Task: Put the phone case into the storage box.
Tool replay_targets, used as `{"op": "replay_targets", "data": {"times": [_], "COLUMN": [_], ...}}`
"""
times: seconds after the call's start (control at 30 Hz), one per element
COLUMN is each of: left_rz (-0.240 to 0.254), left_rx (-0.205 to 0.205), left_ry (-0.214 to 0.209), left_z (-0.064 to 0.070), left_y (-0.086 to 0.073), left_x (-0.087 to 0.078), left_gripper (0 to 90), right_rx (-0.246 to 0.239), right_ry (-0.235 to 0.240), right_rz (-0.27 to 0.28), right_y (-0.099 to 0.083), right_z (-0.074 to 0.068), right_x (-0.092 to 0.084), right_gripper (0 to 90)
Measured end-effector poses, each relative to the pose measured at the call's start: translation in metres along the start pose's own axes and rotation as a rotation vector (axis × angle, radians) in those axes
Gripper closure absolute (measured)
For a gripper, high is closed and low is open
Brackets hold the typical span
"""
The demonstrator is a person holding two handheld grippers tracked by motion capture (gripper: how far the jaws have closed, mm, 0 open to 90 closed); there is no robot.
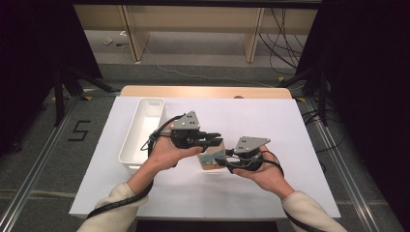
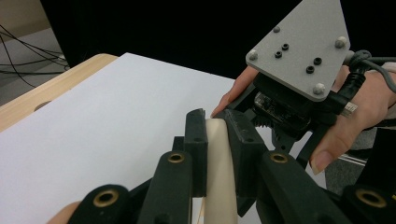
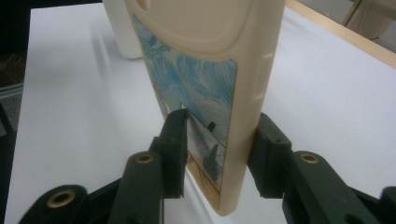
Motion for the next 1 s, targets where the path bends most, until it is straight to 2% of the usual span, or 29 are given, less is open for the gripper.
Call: {"op": "replay_targets", "data": {"times": [0.23,0.37,0.47,0.53,0.6,0.63,0.8,0.93,1.0], "left_rz": [0.003,0.013,0.053,0.080,0.091,0.101,0.144,0.138,0.135], "left_rx": [0.014,0.051,0.090,0.103,0.116,0.115,0.091,0.072,0.066], "left_ry": [-0.014,-0.026,-0.022,-0.003,0.035,0.040,0.100,0.158,0.180], "left_z": [0.000,0.001,0.000,-0.002,-0.005,-0.006,-0.009,-0.011,-0.012], "left_y": [-0.001,0.000,0.003,0.006,0.008,0.009,0.016,0.015,0.013], "left_x": [0.001,0.001,0.001,0.000,-0.002,-0.003,-0.009,-0.010,-0.010], "left_gripper": [78.6,74.4,66.5,66.0,55.2,53.5,34.3,16.4,11.4], "right_rx": [0.010,0.018,0.023,0.042,0.053,0.066,0.099,0.119,0.127], "right_ry": [0.017,0.025,0.031,0.035,0.015,0.011,-0.018,-0.043,-0.057], "right_rz": [-0.022,-0.029,-0.030,-0.047,-0.040,-0.042,-0.022,-0.013,-0.006], "right_y": [-0.002,-0.003,-0.003,-0.004,-0.003,-0.003,-0.002,-0.001,-0.001], "right_z": [0.001,0.001,0.000,-0.002,0.000,0.001,0.006,0.007,0.009], "right_x": [-0.002,-0.003,-0.003,-0.003,-0.004,-0.005,-0.006,-0.006,-0.006], "right_gripper": [69.1,75.0,80.4,80.7,80.7,80.7,80.7,80.6,80.6]}}
Point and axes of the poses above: each handheld gripper's, and its own axes: x roughly forward along the jaws, y roughly out of its top, z roughly to its right, the point moved 7 cm from there along x, roughly forward along the jaws, and after that the axes turned 3 degrees about z, right-handed, at the moved point
